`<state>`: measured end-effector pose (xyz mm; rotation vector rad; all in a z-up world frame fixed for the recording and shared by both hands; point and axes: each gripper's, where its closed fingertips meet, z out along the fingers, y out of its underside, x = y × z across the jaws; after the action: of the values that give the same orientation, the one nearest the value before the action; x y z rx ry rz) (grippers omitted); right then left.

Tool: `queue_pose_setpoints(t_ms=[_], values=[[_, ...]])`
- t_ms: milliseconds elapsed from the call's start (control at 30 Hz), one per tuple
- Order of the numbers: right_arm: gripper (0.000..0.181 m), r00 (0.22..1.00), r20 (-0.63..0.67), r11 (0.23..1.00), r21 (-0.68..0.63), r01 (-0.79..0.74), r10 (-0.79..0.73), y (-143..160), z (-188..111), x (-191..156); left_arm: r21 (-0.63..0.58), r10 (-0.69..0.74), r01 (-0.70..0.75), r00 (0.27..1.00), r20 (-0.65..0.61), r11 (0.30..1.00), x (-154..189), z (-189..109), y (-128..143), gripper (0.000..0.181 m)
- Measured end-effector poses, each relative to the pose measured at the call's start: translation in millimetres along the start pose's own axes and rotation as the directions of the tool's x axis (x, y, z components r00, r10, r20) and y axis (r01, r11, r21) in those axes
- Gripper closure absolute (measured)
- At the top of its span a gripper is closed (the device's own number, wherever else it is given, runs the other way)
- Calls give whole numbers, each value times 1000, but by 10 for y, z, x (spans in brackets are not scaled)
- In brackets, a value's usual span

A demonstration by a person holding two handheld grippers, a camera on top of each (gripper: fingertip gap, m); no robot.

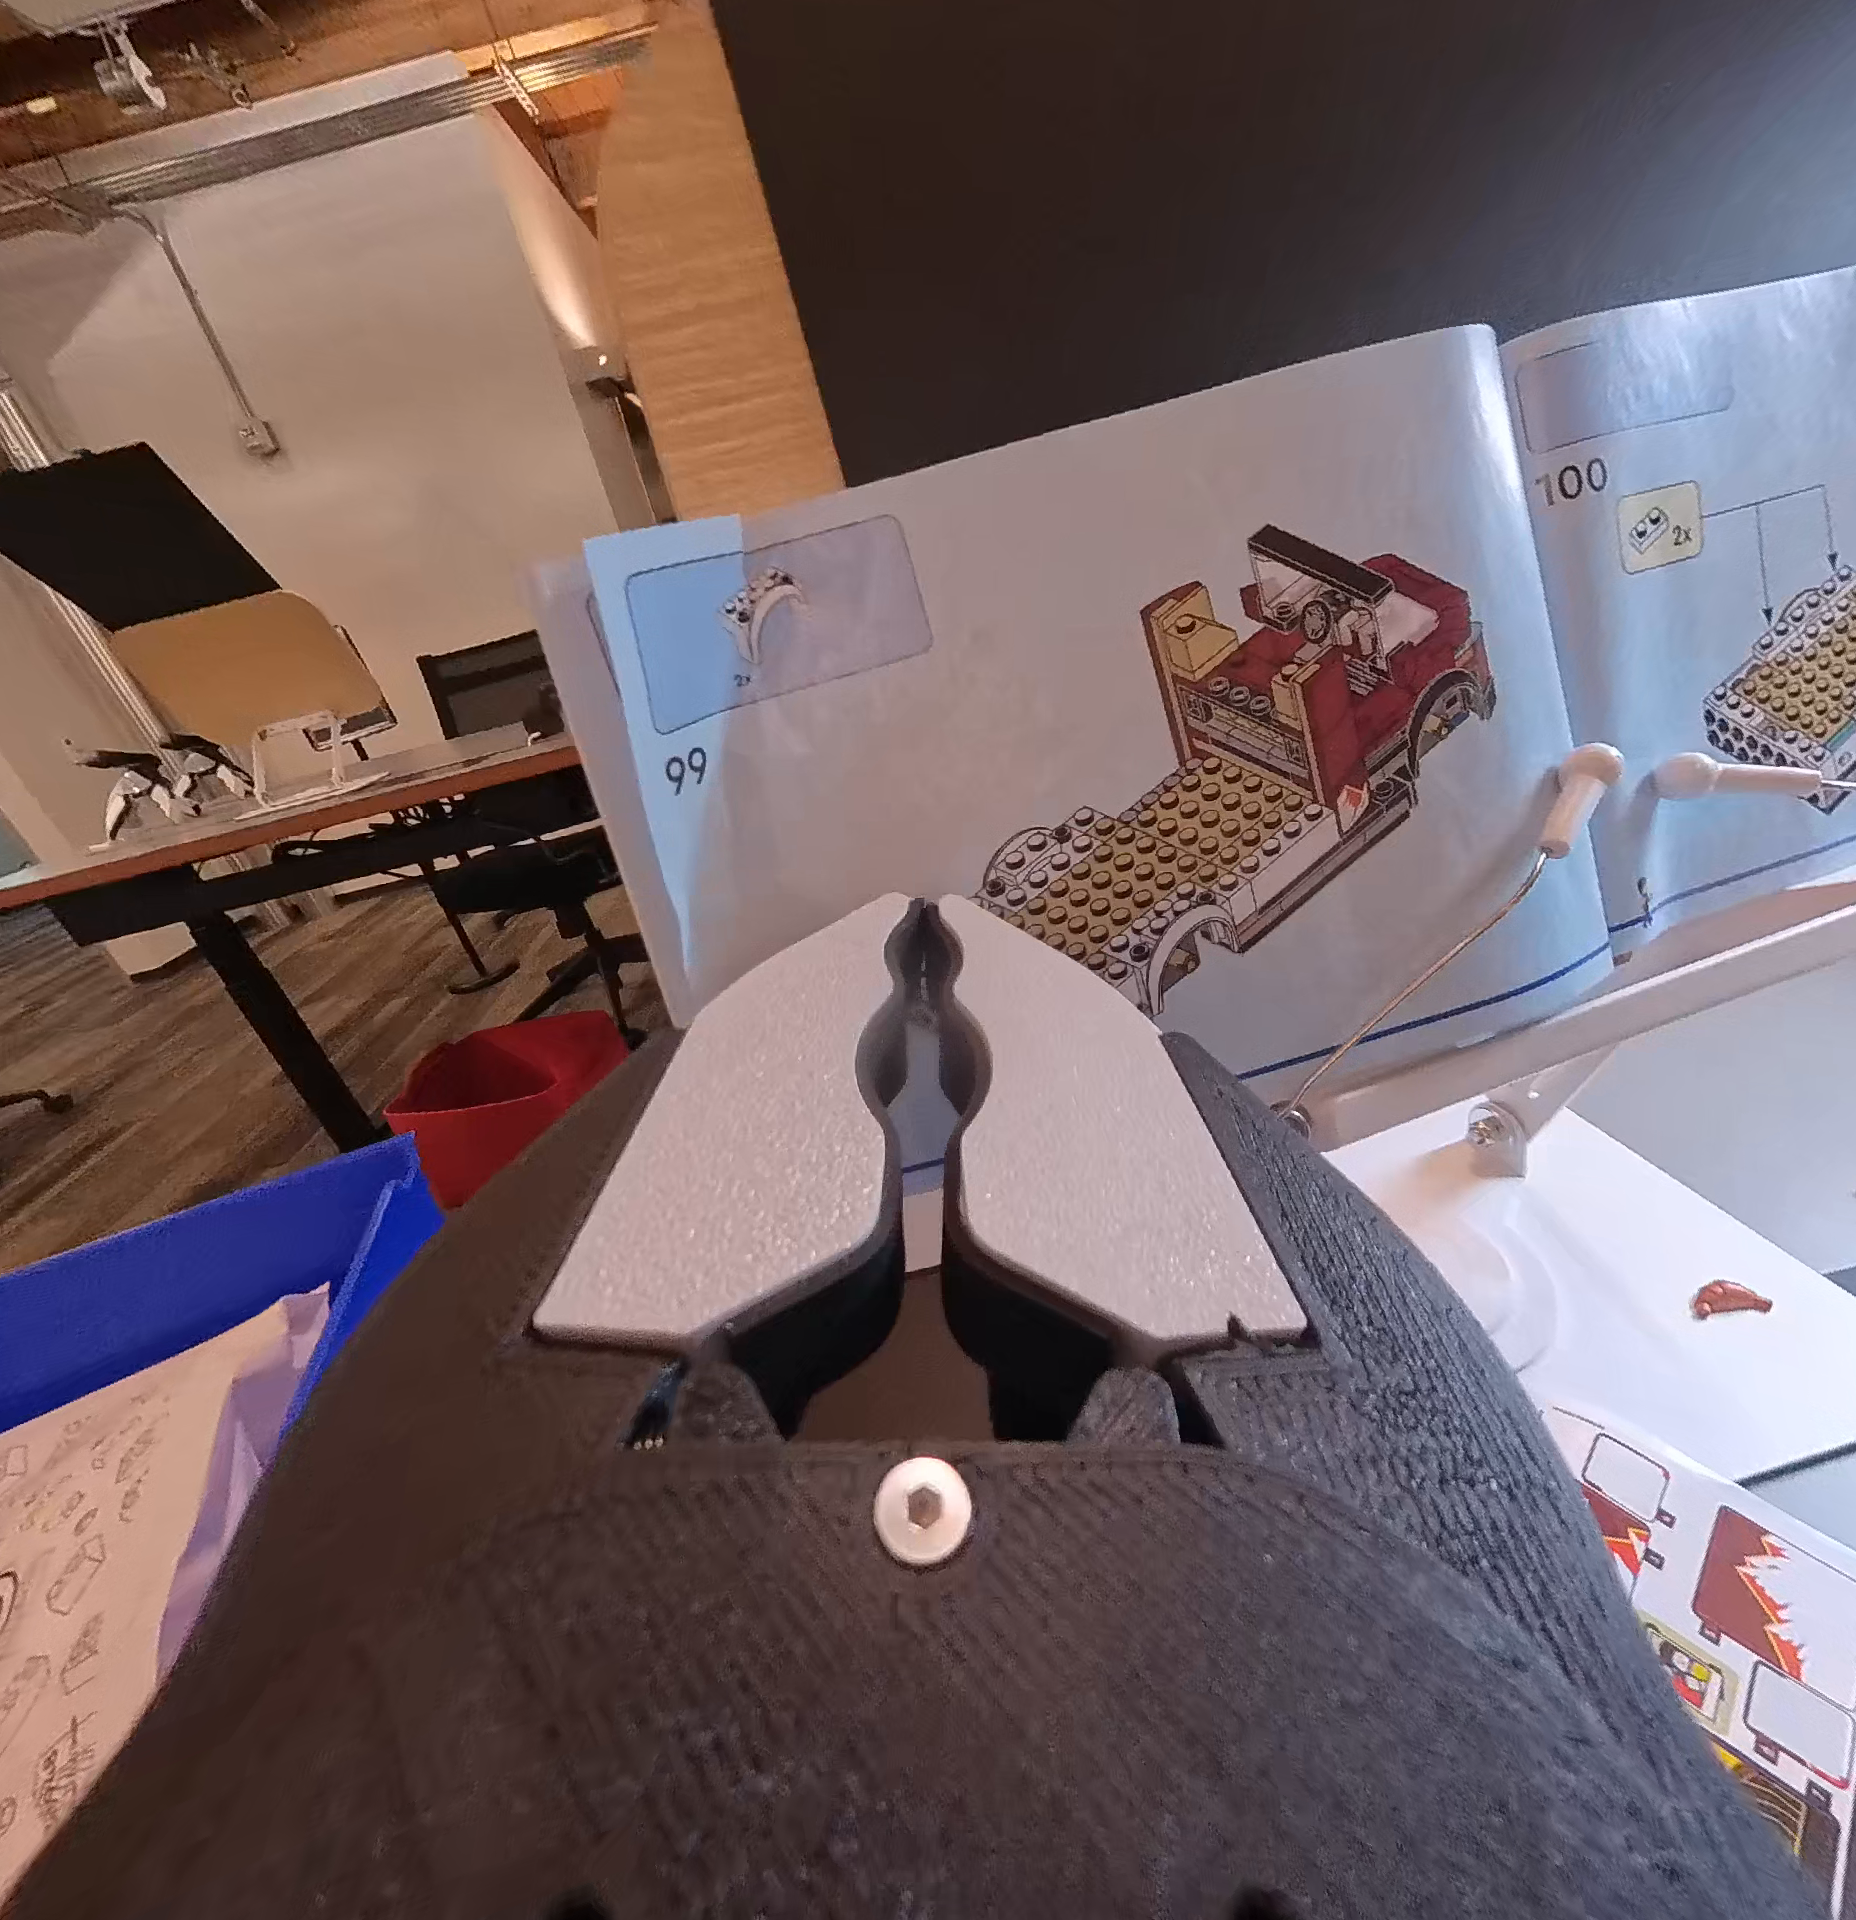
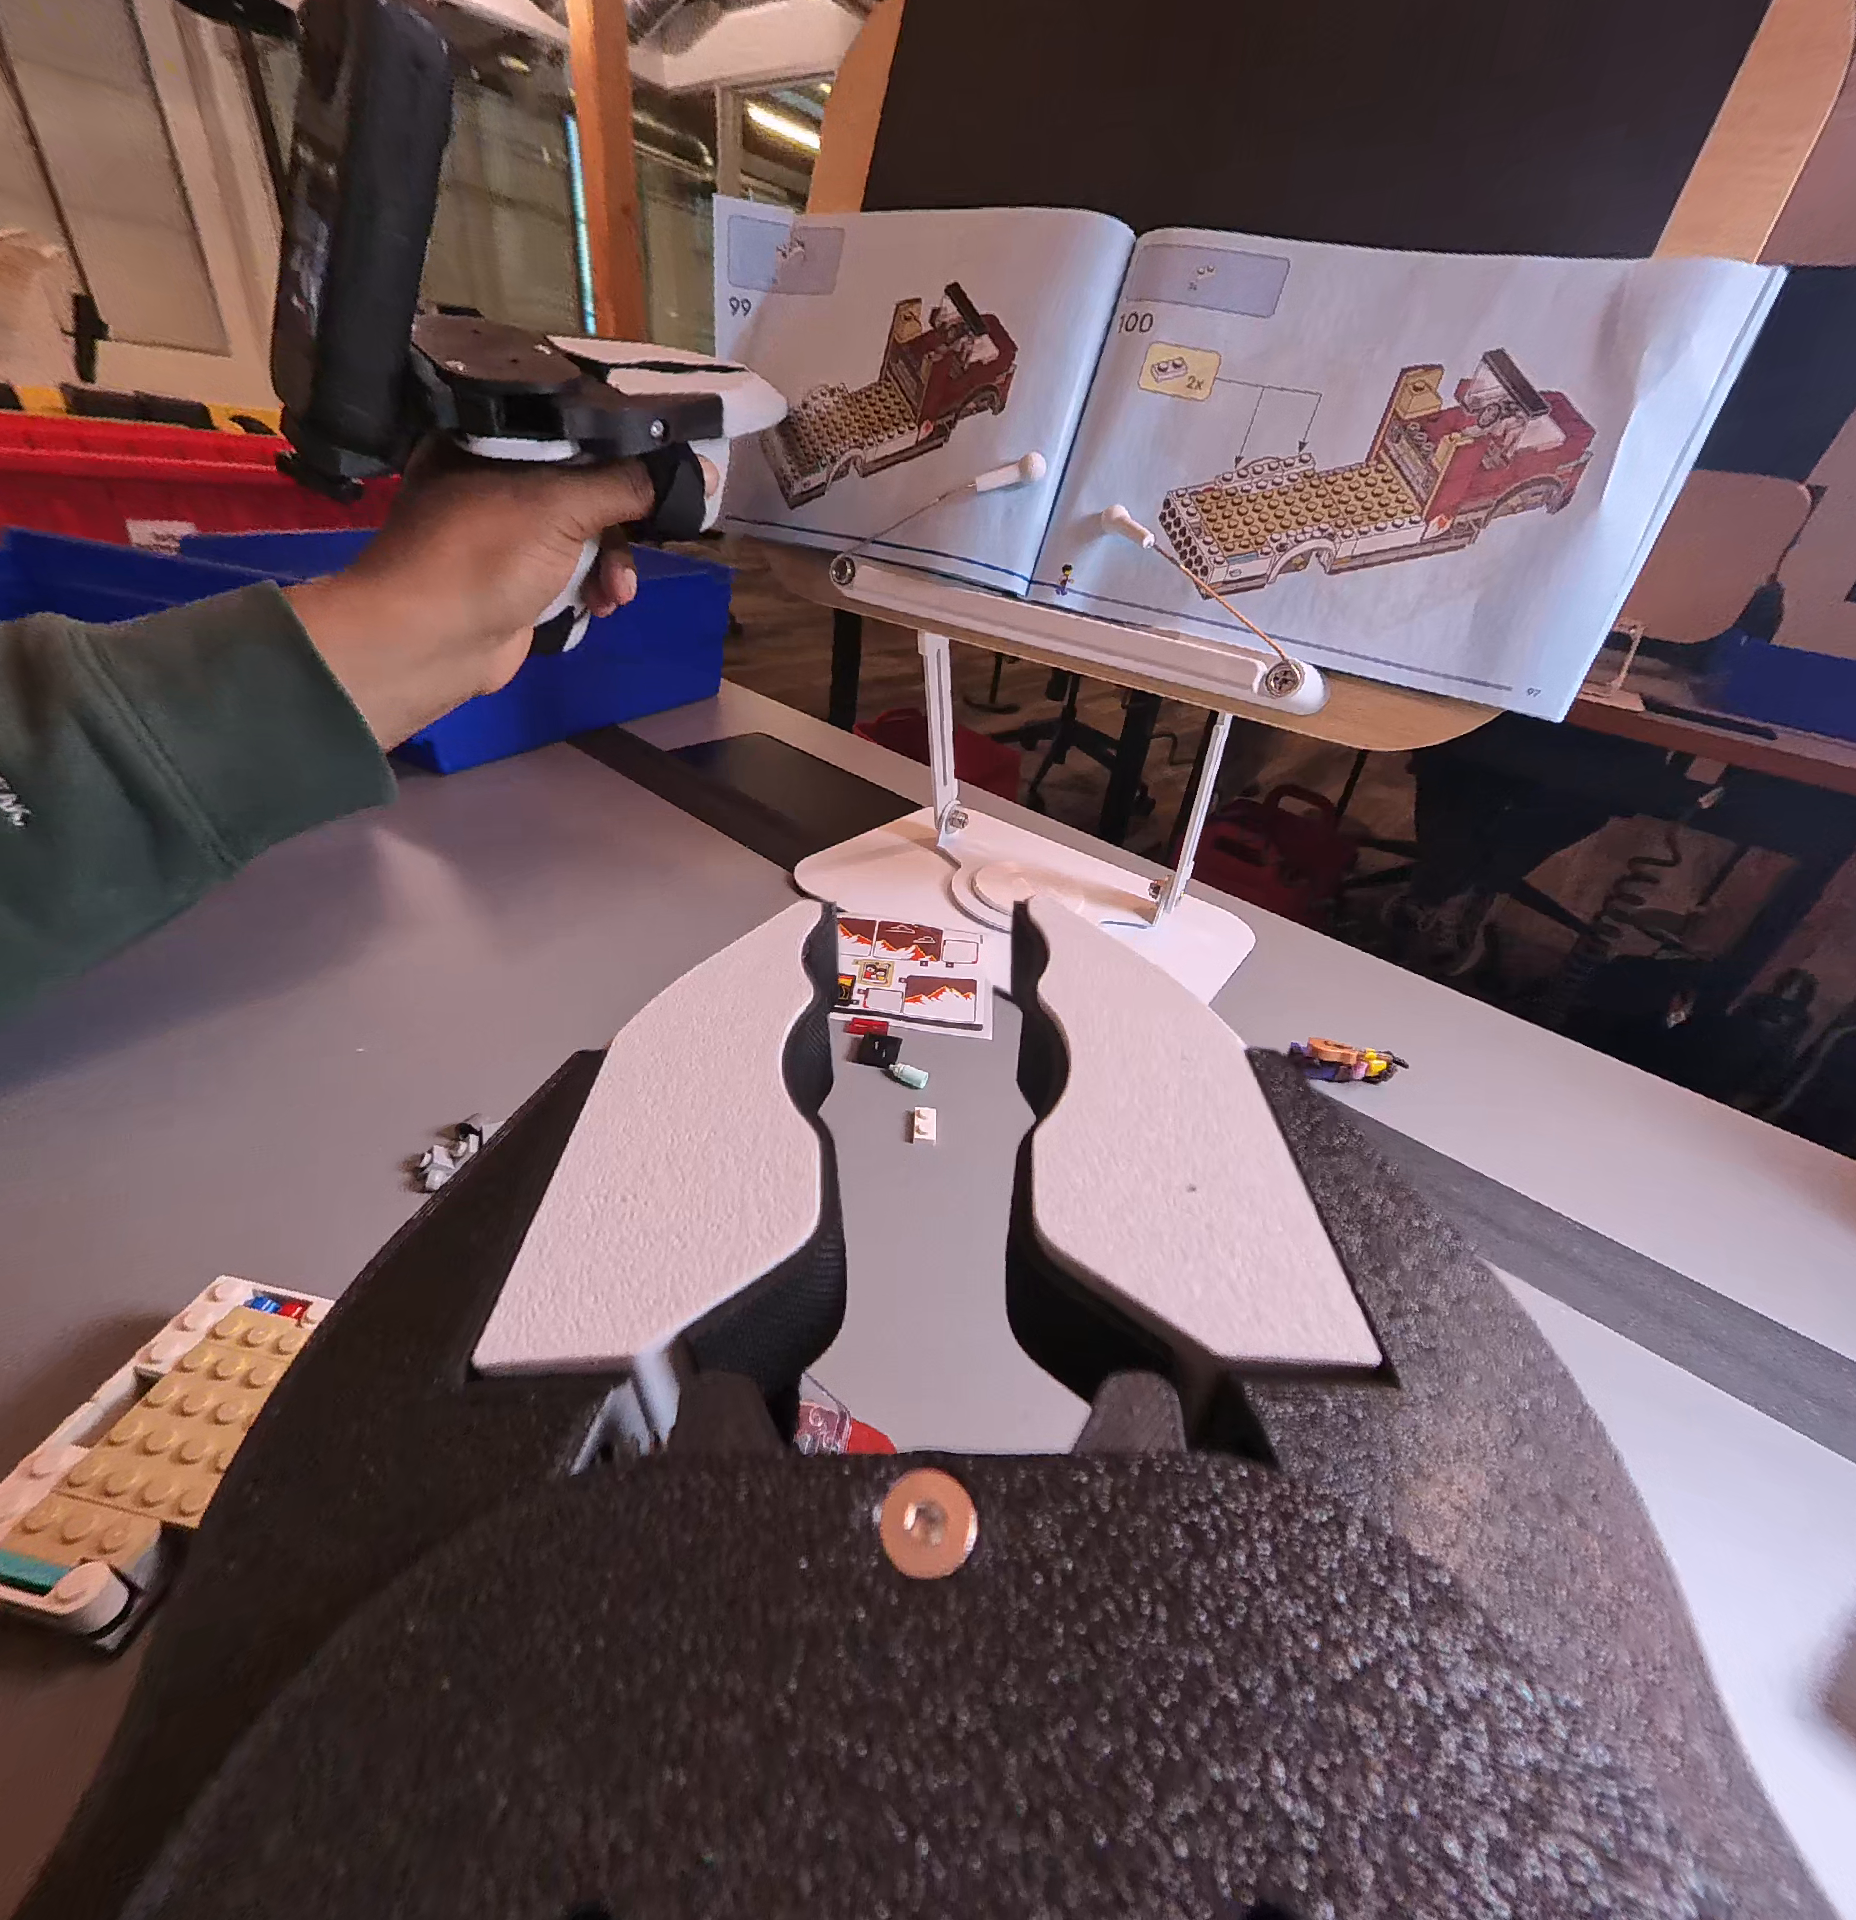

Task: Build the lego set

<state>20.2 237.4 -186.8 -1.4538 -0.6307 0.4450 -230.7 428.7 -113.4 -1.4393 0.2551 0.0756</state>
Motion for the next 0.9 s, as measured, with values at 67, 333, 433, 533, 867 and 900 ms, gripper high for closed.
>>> queue_pose_setpoints(t_ms=[67, 333, 433, 533, 867, 900], values=[[149, 1000, 4, 1000, -7, -4, 4, 19, 8, -6, -2, -30, 30, 999, -14, 1000, 7, -2, 15, 181], [149, 1000, 11, 1000, -9, 5, -5, 19, 10, -23, -15, -15, 14, 998, -66, 1000, 271, -29, 62, 181], [149, 1000, 11, 1000, -8, 7, -7, 16, 8, -16, -26, 9, -11, 997, -80, 1000, 374, -37, 116, 181], [150, 1000, 10, 1000, -6, 5, -5, 8, 5, -6, -31, 21, -23, 996, -86, 999, 408, -40, 151, 181], [149, 1000, 11, 1000, -11, 3, -3, 25, 13, -6, -19, -3, 3, 999, -47, 1000, 226, -78, 109, 181], [149, 1000, 9, 1000, -9, 3, -3, 19, 10, -4, -19, -4, 4, 999, -42, 1000, 217, -92, 103, 181]])
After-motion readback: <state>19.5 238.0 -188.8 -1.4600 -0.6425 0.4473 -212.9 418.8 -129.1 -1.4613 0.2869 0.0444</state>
